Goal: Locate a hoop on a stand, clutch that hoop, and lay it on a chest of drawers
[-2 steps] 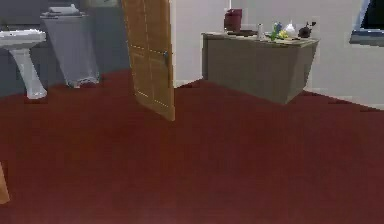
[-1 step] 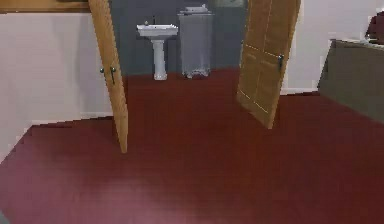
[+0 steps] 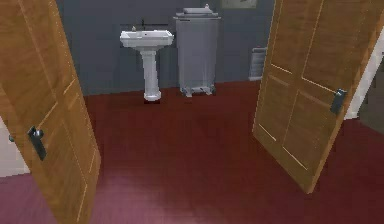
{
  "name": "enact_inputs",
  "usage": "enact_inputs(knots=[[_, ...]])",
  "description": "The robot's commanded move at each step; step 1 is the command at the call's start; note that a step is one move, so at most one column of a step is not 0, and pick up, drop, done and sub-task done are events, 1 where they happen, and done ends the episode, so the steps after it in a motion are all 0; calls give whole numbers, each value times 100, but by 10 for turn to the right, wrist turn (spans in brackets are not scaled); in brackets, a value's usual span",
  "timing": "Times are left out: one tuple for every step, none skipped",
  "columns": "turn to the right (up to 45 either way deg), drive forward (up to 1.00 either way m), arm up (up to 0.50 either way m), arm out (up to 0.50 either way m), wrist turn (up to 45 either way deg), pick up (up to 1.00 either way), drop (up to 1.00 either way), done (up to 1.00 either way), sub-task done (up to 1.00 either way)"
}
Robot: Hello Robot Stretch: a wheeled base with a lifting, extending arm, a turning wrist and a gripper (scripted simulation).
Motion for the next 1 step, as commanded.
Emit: enact_inputs(knots=[[-30,0,0,0,0,0,0,0,0]])
